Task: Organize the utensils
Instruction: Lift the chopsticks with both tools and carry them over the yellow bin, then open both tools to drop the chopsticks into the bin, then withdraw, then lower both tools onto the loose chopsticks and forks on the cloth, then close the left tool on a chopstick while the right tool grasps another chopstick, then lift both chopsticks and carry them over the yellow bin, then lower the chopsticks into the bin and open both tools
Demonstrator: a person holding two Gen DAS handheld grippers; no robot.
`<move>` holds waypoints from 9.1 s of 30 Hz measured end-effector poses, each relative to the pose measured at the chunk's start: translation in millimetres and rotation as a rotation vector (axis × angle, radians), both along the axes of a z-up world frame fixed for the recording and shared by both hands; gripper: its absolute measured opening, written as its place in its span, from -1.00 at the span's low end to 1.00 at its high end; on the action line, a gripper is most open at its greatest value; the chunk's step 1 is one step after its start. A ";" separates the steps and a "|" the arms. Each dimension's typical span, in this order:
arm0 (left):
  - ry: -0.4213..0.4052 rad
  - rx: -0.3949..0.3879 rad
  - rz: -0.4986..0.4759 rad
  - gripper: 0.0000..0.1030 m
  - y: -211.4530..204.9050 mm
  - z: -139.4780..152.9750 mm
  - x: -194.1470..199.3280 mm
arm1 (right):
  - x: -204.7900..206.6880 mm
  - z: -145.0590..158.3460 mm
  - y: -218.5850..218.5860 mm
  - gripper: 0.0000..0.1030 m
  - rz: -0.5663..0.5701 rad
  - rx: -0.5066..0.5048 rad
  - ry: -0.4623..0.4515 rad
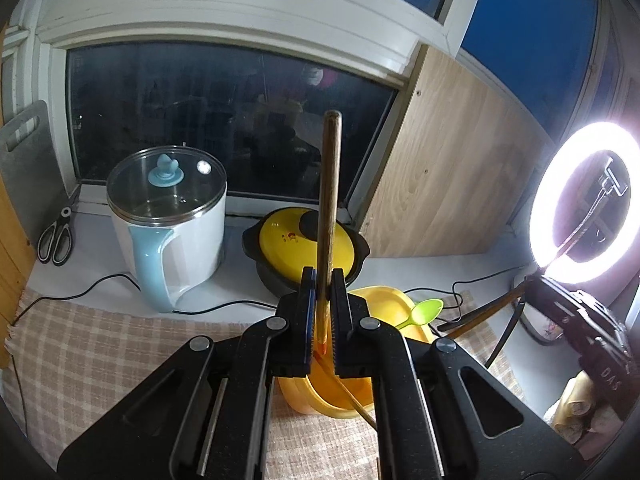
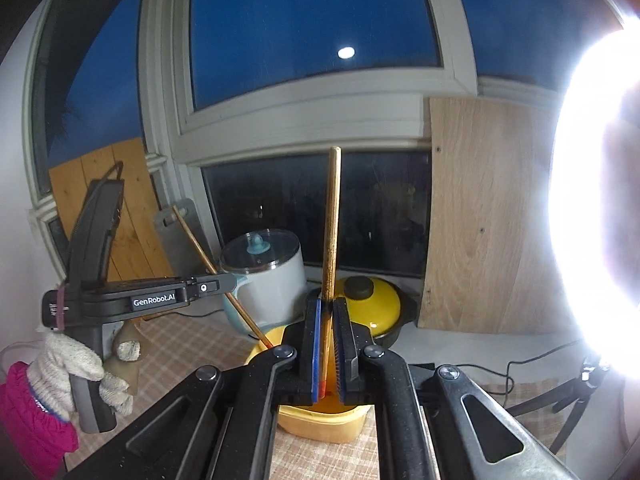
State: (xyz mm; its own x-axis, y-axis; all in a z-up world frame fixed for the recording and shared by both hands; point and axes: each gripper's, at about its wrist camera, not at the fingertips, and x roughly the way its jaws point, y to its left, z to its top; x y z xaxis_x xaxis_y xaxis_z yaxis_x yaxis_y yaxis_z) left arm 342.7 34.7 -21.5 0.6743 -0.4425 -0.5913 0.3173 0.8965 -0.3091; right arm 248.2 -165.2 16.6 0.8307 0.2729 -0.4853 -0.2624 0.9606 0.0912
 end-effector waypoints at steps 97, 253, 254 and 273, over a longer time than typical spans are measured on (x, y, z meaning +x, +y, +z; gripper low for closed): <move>0.272 0.103 -0.183 -0.11 -38.4 -101.0 -189.2 | -75.3 -149.4 -76.4 0.38 0.066 0.261 0.509; -0.170 -0.077 0.001 -0.95 24.3 74.5 -70.5 | -53.7 45.3 -39.0 -0.94 0.026 0.086 -0.055; -0.162 -0.074 0.003 -0.95 24.6 71.3 -67.9 | -51.0 46.1 -37.1 -0.94 0.025 0.084 -0.057; -0.112 -0.042 0.022 -0.95 17.5 39.0 -49.7 | 11.4 -1.3 -20.9 -0.94 -0.022 0.075 0.030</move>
State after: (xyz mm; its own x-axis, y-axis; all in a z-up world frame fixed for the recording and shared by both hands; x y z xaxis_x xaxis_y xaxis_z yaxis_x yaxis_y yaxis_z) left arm 293.0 52.1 17.5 0.7451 -0.4497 -0.4926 0.3324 0.8906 -0.3103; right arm 259.6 -186.2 15.3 0.8223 0.2913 -0.4888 -0.2375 0.9563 0.1703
